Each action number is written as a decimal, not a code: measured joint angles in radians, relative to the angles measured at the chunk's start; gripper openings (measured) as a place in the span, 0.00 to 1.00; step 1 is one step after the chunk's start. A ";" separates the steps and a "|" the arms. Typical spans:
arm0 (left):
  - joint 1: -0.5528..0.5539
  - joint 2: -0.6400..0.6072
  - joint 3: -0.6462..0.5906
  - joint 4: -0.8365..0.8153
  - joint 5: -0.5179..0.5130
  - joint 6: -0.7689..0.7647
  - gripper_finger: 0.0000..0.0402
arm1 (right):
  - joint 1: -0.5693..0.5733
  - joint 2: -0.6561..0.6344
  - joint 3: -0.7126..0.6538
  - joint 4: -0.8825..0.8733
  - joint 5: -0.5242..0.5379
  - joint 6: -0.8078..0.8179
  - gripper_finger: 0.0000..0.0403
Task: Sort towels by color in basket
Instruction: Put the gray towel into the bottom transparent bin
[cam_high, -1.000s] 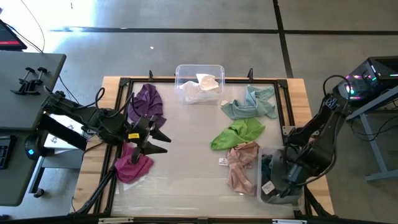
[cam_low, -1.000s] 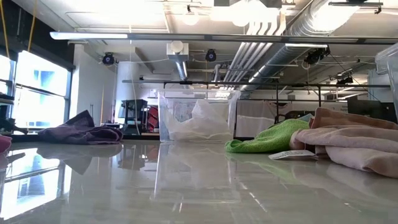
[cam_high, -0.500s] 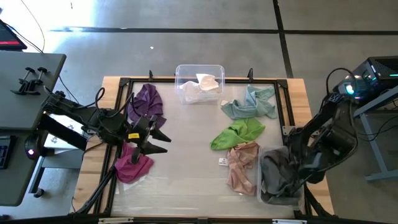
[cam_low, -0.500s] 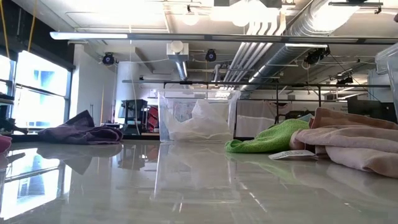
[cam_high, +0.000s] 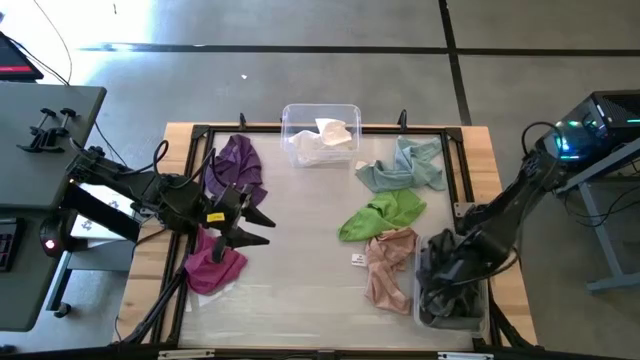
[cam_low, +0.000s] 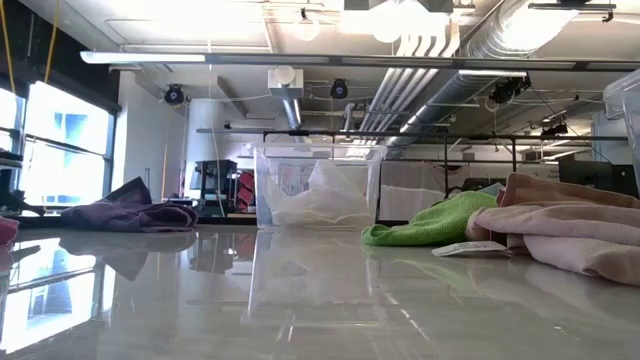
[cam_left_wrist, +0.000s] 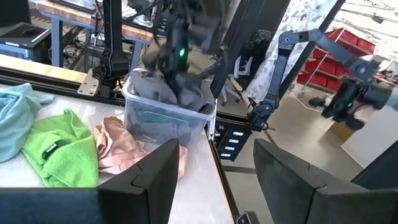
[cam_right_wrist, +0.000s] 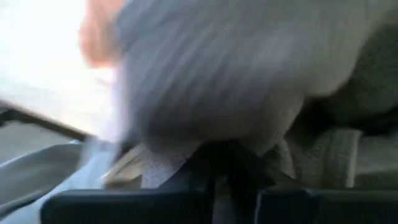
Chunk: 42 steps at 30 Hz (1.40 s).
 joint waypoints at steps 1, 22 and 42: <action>0.000 0.000 0.000 0.000 0.000 0.000 0.49 | 0.000 0.000 -0.043 0.028 -0.017 0.016 0.04; 0.013 0.000 0.000 0.170 -0.100 0.067 0.49 | 0.001 0.000 0.036 -0.072 -0.179 -0.237 0.00; 0.037 0.000 0.000 0.181 -0.028 0.007 0.49 | 0.129 0.017 -0.069 0.082 -0.186 -0.108 0.00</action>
